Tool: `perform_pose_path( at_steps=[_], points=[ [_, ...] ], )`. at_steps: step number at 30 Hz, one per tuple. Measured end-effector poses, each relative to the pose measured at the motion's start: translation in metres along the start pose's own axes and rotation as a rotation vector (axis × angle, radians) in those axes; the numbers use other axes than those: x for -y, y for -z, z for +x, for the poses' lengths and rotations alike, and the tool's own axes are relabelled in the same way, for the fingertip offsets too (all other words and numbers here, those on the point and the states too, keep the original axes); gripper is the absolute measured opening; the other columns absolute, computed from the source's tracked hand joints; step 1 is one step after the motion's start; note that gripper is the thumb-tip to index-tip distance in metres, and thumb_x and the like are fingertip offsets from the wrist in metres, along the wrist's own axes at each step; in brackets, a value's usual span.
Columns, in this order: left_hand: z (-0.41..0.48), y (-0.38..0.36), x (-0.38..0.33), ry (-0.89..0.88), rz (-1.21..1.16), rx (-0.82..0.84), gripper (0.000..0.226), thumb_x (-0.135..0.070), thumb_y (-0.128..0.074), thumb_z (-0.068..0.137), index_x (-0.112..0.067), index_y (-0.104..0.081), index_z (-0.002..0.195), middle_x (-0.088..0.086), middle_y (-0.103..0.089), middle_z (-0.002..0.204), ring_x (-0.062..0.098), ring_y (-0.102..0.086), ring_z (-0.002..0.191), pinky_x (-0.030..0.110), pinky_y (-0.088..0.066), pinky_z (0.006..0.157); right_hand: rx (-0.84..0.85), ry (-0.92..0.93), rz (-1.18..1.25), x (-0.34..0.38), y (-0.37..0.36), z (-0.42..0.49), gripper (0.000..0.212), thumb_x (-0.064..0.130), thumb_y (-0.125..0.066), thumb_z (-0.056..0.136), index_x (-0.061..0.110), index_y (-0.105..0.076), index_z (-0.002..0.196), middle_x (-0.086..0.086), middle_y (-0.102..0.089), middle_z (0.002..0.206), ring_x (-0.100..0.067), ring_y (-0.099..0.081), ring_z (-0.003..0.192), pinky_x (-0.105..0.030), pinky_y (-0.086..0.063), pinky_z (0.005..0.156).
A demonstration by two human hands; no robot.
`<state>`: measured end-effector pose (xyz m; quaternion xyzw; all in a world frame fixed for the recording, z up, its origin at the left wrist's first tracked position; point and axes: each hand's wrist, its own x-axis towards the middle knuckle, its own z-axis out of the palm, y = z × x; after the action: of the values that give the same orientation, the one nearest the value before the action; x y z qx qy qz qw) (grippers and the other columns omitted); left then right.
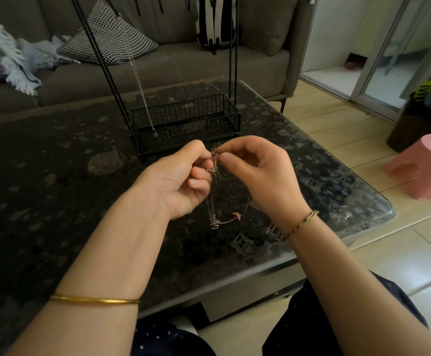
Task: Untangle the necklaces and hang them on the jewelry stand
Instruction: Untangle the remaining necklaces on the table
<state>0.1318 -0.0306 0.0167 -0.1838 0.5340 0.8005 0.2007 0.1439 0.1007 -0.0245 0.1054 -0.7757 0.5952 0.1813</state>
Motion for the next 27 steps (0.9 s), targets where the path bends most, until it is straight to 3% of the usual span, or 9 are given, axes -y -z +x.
perform_pose_path(
  at_steps=[4,7,12,21,27],
  points=[
    [-0.0005,0.0003,0.0001,0.022,-0.053,0.011,0.021,-0.008,-0.057,0.087,-0.011,-0.050,0.067,-0.002,-0.050,0.052,0.001,-0.036,0.034,0.009,-0.026,0.031,0.020,0.000,0.047,0.0013,-0.0009,-0.0014,0.015,0.006,-0.066,0.086,0.015,-0.070,0.096,-0.007,-0.065,0.080,-0.010,-0.057,0.072,-0.028,-0.051,0.074],
    [-0.0004,-0.0002,0.0003,0.006,-0.025,0.001,0.020,-0.008,-0.057,0.087,-0.011,-0.051,0.068,-0.002,-0.050,0.052,0.001,-0.036,0.034,0.009,-0.026,0.031,0.033,0.008,0.010,0.0004,-0.0022,-0.0015,0.015,0.007,-0.067,0.085,0.014,-0.072,0.098,-0.006,-0.068,0.085,-0.016,-0.062,0.078,-0.031,-0.053,0.078],
    [-0.0013,0.0015,0.0014,-0.065,0.085,-0.037,0.019,-0.006,-0.055,0.089,-0.009,-0.052,0.070,-0.002,-0.051,0.050,0.001,-0.036,0.034,0.009,-0.025,0.032,0.045,0.061,-0.129,-0.0028,-0.0026,-0.0013,0.019,0.011,-0.067,0.085,0.017,-0.073,0.102,0.007,-0.060,0.080,-0.001,-0.054,0.075,-0.018,-0.047,0.075],
    [-0.0025,-0.0018,0.0077,-0.209,0.319,-0.077,0.024,-0.005,-0.053,0.090,-0.009,-0.055,0.067,-0.005,-0.049,0.046,0.002,-0.035,0.037,0.012,-0.025,0.032,0.026,0.041,-0.131,-0.0023,-0.0010,-0.0004,0.013,0.012,-0.064,0.088,0.016,-0.074,0.094,0.004,-0.068,0.088,-0.006,-0.062,0.087,-0.029,-0.051,0.083],
    [-0.0009,-0.0028,0.0098,-0.244,0.367,-0.080,0.026,-0.005,-0.055,0.090,-0.011,-0.056,0.064,-0.005,-0.049,0.046,0.003,-0.034,0.037,0.013,-0.025,0.032,0.024,0.020,-0.140,-0.0012,-0.0007,0.0014,0.013,0.011,-0.062,0.089,0.018,-0.073,0.088,0.009,-0.069,0.085,-0.002,-0.062,0.082,-0.021,-0.051,0.078]
  ],
)
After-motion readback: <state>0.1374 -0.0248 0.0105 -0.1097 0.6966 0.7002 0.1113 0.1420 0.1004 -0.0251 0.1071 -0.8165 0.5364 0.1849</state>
